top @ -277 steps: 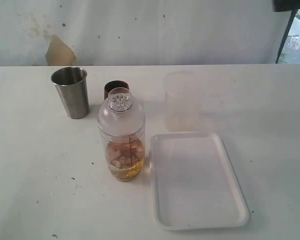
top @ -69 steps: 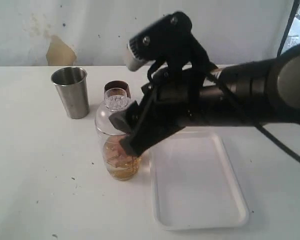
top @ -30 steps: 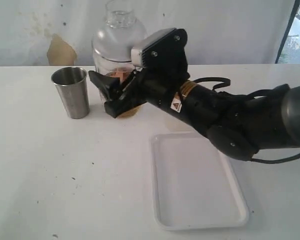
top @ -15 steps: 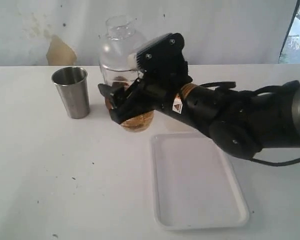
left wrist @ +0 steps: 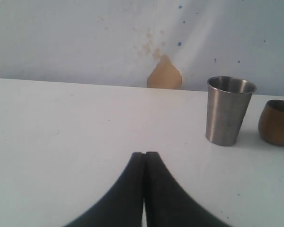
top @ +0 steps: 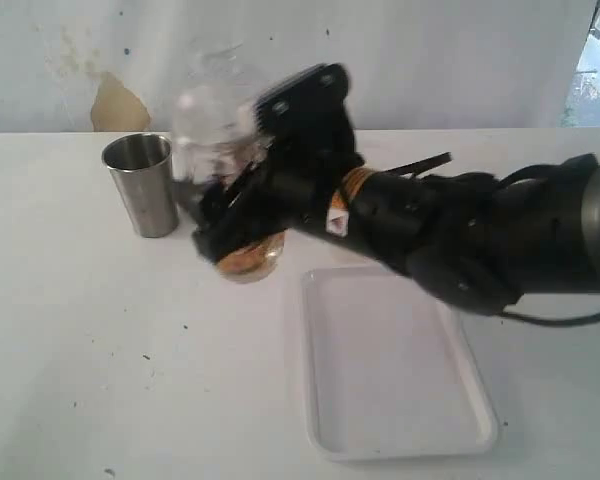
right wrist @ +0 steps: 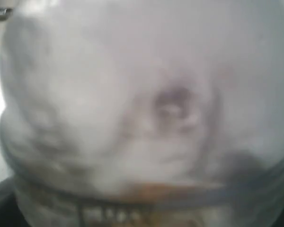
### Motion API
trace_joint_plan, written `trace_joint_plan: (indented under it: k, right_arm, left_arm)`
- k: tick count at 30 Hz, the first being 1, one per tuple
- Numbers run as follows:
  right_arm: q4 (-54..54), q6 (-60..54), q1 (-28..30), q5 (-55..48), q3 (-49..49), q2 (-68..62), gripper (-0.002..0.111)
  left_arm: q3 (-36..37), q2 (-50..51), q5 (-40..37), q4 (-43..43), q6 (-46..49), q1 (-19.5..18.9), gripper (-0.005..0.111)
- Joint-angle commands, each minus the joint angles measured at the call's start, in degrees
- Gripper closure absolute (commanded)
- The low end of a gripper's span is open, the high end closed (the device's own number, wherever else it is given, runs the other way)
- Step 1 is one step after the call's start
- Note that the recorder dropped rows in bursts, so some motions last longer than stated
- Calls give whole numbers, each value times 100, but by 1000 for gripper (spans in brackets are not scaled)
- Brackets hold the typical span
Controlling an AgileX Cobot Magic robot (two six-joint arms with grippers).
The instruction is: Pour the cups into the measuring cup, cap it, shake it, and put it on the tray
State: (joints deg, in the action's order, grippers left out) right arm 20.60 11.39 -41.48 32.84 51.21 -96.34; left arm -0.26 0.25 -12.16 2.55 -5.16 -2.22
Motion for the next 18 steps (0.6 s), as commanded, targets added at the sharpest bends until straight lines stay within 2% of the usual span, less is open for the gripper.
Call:
trace_joint_plan:
  k: [1, 3, 4, 5, 7, 8, 9, 10, 11, 12, 14, 15, 16, 17, 18]
  right_arm:
    - [-2396, -1472, 57, 568, -52, 127, 108]
    - [169, 86, -159, 494, -37, 127, 108]
    - [655, 316, -363, 368, 7, 106, 108]
    - [238, -92, -423, 144, 44, 101, 108]
    - [-2175, -1785, -260, 200, 60, 101, 108]
    - [-2684, -1926, -204, 274, 60, 101, 108]
    - [-2337, -1560, -180, 275, 60, 101, 108]
    - [-974, -804, -264, 222, 60, 101, 108]
    - [-111, -127, -409, 232, 63, 101, 108]
    - [225, 1, -505, 232, 87, 93, 108]
    - [-1208, -1302, -464, 150, 87, 93, 108]
    - [-2499, -1989, -317, 239, 76, 93, 108]
    - [-3014, -2028, -207, 332, 59, 93, 108]
    - [-2448, -1634, -181, 274, 39, 93, 108]
    - [-1161, -798, -242, 275, 13, 108, 108]
  left_arm:
    - [26, -25, 55, 8, 1, 5, 107]
    - [26, -25, 55, 8, 1, 5, 107]
    - [26, -25, 55, 8, 1, 5, 107]
    - [26, -25, 55, 8, 1, 5, 107]
    - [26, -25, 55, 8, 1, 5, 107]
    - [26, -25, 55, 8, 1, 5, 107]
    - [26, -25, 55, 8, 1, 5, 107]
    - [26, -25, 55, 8, 1, 5, 107]
    - [26, -25, 55, 8, 1, 5, 107]
    - [26, -25, 55, 8, 1, 5, 107]
    - [26, -25, 55, 8, 1, 5, 107]
    - [26, -25, 55, 8, 1, 5, 107]
    - [26, -25, 55, 8, 1, 5, 107]
    - [26, -25, 55, 8, 1, 5, 107]
    - [26, -25, 55, 8, 1, 5, 107]
